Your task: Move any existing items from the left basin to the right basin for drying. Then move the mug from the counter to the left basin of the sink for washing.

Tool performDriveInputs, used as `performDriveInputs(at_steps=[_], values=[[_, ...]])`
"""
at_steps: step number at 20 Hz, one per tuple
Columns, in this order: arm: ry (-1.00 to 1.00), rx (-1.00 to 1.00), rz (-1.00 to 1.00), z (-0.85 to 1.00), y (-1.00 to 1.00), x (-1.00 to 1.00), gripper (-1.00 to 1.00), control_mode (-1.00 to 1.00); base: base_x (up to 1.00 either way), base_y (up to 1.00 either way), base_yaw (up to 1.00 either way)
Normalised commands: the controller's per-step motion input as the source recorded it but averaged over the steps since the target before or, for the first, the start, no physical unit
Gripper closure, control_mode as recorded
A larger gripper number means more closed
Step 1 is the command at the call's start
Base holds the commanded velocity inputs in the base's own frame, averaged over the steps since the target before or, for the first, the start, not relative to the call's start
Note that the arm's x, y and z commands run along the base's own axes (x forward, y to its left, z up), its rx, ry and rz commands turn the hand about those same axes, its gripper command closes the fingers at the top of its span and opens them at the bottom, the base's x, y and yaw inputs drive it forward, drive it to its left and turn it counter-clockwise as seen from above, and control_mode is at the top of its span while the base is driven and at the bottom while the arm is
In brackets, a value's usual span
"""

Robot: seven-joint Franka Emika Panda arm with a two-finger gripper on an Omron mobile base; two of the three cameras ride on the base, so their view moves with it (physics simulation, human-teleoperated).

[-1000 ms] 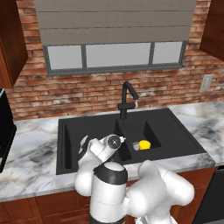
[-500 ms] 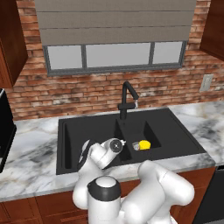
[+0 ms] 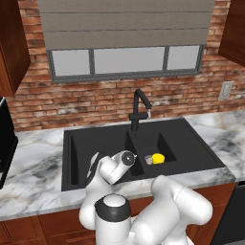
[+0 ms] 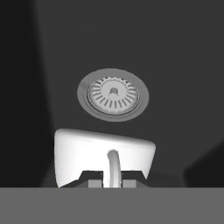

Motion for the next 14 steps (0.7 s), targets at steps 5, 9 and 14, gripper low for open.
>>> performDriveInputs(at_steps=[5,9,14], values=[[0.00,0.00,0.00,-0.21,0.08,0.00,1.00,-1.00,0.00,0.00,0.00],[0.03,0.00,0.00,-0.22,0.08,0.00,1.00,-1.00,0.00,0.00,0.00],[0.04,0.00,0.00,-0.22,0.03,0.00,1.00,-1.00,0.00,0.00,0.00]])
